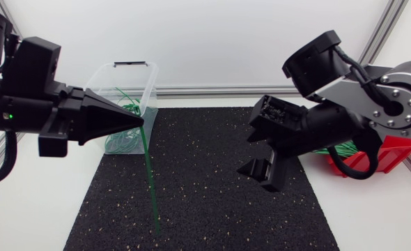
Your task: Take a green cable tie from the red box, thread the tail through the head to close it, then place it in the transparent bin on the left.
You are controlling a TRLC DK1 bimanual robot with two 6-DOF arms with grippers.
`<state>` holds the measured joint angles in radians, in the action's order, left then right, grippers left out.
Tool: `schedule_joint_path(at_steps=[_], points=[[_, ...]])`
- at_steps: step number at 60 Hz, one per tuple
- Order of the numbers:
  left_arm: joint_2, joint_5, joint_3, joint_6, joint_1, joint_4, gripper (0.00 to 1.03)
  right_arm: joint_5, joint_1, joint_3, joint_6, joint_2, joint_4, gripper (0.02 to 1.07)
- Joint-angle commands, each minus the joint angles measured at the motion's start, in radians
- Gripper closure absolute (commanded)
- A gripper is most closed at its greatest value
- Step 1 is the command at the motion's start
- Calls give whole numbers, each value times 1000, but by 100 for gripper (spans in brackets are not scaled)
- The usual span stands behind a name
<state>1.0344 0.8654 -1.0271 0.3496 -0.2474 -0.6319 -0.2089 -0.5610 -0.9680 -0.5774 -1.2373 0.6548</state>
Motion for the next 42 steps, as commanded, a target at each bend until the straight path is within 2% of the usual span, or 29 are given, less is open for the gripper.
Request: schedule_joint_path(at_steps=[1,21,30,42], points=[[18,-26,18,32,-55,-3,100,3,6,28,4,45,3,7],[262,-52,-114,28,-132,29,100,48,-8,43,5,67,83,7],[358,-54,-163,52,-136,34,100,108,-50,55,-10,68,83,7],[504,-43,-240,88,-156,23,100,109,-83,40,-29,27,114,7]])
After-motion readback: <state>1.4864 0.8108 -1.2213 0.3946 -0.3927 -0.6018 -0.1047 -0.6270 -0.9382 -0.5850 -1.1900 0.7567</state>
